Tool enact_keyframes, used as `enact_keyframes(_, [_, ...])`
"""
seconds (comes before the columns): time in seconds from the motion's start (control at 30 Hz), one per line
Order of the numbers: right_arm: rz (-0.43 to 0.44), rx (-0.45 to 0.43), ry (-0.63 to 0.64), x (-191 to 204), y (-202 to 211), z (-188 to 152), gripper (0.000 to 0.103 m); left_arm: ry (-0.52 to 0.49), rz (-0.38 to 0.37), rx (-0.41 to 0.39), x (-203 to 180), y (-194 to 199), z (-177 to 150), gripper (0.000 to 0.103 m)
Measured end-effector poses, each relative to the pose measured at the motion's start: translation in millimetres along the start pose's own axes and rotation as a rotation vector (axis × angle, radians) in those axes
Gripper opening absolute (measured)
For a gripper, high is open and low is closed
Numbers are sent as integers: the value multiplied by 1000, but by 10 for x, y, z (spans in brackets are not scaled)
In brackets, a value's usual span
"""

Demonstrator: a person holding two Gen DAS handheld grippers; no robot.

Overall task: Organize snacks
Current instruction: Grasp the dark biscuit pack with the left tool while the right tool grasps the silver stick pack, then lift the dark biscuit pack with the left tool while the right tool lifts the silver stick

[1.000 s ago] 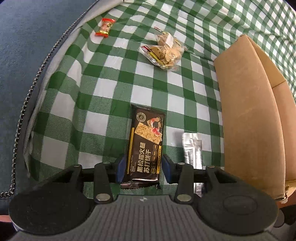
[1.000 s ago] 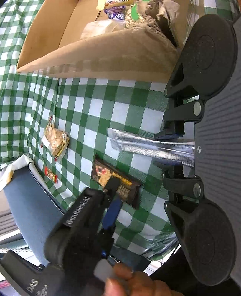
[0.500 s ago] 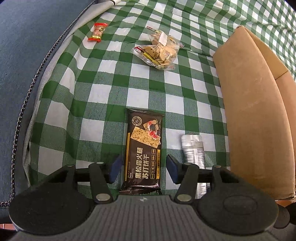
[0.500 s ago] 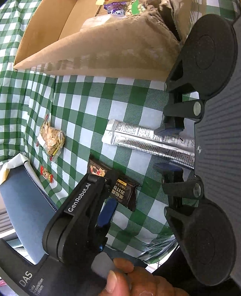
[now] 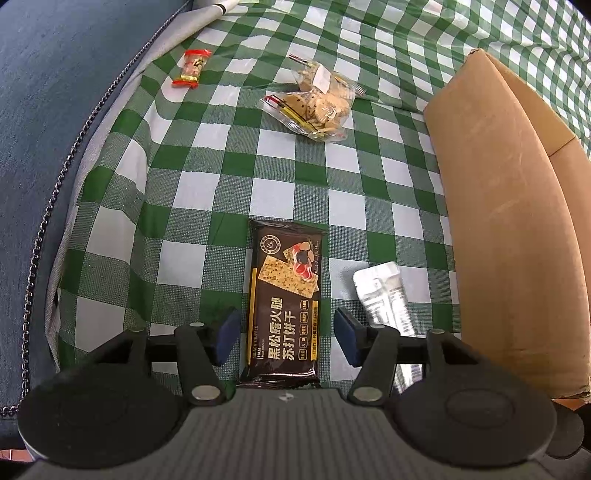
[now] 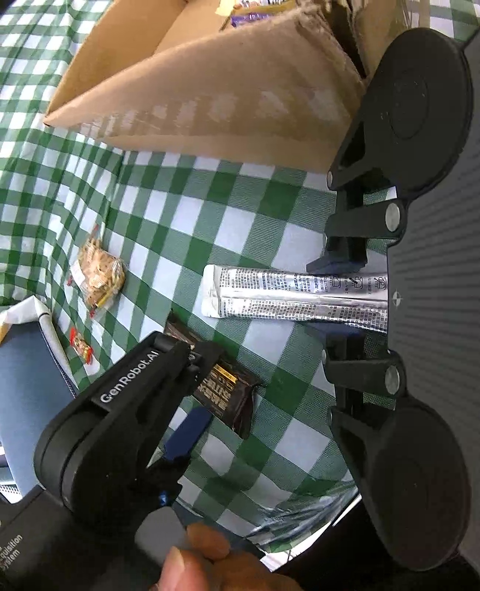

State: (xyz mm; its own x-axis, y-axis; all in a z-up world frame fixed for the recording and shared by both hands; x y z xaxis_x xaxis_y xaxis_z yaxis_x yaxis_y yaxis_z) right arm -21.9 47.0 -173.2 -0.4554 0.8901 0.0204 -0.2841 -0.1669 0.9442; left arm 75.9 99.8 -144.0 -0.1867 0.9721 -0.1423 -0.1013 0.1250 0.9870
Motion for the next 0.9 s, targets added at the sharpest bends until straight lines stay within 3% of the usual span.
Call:
enact_keyframes(0.3, [-45, 9, -5, -62, -19, -20, 28, -11, 15, 6, -6, -34, 3, 62])
enact_keyframes(0.9, [-43, 10, -8, -70, -25, -13, 28, -44, 40, 10, -10, -89, 19, 61])
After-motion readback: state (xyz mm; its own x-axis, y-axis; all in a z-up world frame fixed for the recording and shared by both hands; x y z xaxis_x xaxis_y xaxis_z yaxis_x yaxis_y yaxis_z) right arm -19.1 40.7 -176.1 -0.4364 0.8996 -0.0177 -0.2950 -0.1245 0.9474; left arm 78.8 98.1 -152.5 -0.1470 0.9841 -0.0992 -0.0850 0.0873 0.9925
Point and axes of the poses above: each gripper's, at about its wrist camera, not at the fingertips, and y roughly against the way its jaws point, x to its left, z to its top, the point moved 9 cm from there along -y, roughly the way its jaws point, and after that the axes turned 15 degrees about x, right-handed, at the moved point
